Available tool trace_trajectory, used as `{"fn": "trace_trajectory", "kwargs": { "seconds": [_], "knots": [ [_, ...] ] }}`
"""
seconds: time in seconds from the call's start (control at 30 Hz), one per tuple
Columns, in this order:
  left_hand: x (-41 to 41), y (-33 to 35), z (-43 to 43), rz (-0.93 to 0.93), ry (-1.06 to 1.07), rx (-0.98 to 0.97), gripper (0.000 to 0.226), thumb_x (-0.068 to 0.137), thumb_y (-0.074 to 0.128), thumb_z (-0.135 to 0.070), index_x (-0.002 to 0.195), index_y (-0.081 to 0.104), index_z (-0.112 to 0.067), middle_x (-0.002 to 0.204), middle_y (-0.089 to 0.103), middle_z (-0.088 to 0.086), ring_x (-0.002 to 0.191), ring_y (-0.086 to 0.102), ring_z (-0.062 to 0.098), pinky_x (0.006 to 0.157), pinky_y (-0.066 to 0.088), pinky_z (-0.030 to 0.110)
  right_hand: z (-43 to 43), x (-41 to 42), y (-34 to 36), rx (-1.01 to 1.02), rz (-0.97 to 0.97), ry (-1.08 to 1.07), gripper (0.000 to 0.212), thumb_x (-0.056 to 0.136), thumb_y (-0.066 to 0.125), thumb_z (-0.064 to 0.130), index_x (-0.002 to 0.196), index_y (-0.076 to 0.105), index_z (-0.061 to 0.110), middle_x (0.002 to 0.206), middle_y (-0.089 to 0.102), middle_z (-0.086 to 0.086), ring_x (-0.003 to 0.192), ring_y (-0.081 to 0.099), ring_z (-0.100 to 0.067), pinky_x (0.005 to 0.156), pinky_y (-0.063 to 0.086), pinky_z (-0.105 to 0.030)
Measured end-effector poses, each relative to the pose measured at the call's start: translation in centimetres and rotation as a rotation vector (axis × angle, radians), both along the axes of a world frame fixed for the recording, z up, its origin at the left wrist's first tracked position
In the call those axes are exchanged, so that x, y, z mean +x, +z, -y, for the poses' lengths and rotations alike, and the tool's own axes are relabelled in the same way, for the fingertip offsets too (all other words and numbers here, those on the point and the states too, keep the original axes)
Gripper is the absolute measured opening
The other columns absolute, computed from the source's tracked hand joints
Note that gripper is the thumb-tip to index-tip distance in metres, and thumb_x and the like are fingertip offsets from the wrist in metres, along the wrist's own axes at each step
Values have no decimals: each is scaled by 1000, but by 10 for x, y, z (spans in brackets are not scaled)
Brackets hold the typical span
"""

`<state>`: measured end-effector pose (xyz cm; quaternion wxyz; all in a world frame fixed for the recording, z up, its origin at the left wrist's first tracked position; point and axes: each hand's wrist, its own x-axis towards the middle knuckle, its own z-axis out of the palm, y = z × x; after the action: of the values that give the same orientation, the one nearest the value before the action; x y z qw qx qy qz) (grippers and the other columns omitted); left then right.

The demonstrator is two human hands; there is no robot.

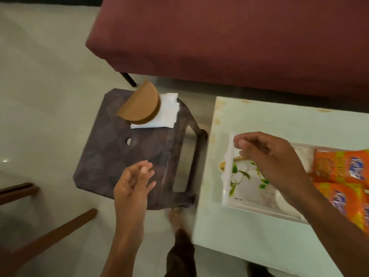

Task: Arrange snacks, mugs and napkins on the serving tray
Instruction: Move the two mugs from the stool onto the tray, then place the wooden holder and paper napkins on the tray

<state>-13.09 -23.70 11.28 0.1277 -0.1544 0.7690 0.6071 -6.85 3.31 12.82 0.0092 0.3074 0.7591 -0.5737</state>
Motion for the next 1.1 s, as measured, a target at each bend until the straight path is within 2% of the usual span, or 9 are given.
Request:
{"fn": "trace_trajectory", "kwargs": {
  "seconds": [0.13, 0.2, 0.27, 0.43, 0.53, 0.67, 0.87, 1.0, 1.1],
  "knots": [
    [-66, -1, 36, -108, -38, -174, 13, 96, 61, -30, 106, 68, -27, 106, 74, -10, 103, 70, 11, 86, 59, 29, 56, -55, -7, -125, -13, -52, 14, 90, 61, 33, 100, 72, 33, 94, 75, 14, 90, 70, -4, 85, 57, -29],
    [-103, -3, 42, -240, -142, -376, 17, 97, 59, -32, 110, 66, -24, 102, 69, -16, 96, 65, -1, 85, 52, 12, 81, -90, -16, -190, -10, -91, 14, 91, 62, 30, 102, 71, 29, 93, 75, 11, 90, 71, -3, 84, 57, -25],
    [-139, -5, 39, -351, -299, -542, 27, 98, 56, -29, 121, 64, -16, 112, 67, -7, 101, 63, 6, 79, 41, 0, 101, -126, -27, -230, 30, -122, 20, 90, 64, 30, 109, 68, 27, 98, 74, 10, 92, 70, -4, 82, 57, -21],
    [-209, -29, 15, -373, -649, -687, 50, 103, 46, -32, 150, 37, -15, 154, 38, 11, 138, 42, 28, 109, 44, 46, 143, -202, -54, -220, 144, -158, 43, 90, 62, 31, 131, 54, 20, 125, 60, 5, 105, 62, -12, 89, 55, -29],
    [-224, -47, 10, -353, -702, -715, 55, 103, 45, -27, 154, 27, -16, 160, 31, 13, 147, 30, 30, 115, 37, 50, 156, -225, -66, -239, 184, -155, 38, 91, 63, 25, 127, 56, 16, 108, 62, 10, 94, 61, -9, 94, 53, -37],
    [-228, -65, 14, -339, -726, -678, 60, 103, 47, -25, 156, 21, -17, 150, 43, 14, 133, 46, 31, 106, 43, 47, 164, -234, -75, -219, 144, -174, 15, 92, 60, 17, 105, 65, 23, 92, 66, 13, 91, 64, -8, 92, 55, -38],
    [-225, -67, 18, -324, -579, -538, 61, 101, 52, -29, 156, 26, -19, 143, 50, 12, 128, 52, 28, 104, 44, 42, 174, -233, -65, 53, 37, -188, 27, 95, 58, 26, 119, 65, 17, 114, 67, 3, 103, 61, -9, 95, 52, -36],
    [-208, -51, 21, -322, -512, -352, 63, 100, 53, -36, 156, 24, -31, 146, 46, 0, 124, 44, 7, 104, 39, 31, 180, -214, -49, 266, 24, -218, 31, 90, 60, 43, 119, 63, 33, 136, 48, 5, 124, 44, -14, 104, 41, -31],
    [-181, -35, 19, -243, -552, -128, 62, 103, 49, -33, 156, 19, -37, 141, 40, -14, 128, 44, 5, 110, 45, 42, 183, -186, -32, 221, -6, -188, 25, 89, 59, 47, 114, 59, 42, 148, 39, 9, 133, 38, -12, 106, 39, -33]
  ]
}}
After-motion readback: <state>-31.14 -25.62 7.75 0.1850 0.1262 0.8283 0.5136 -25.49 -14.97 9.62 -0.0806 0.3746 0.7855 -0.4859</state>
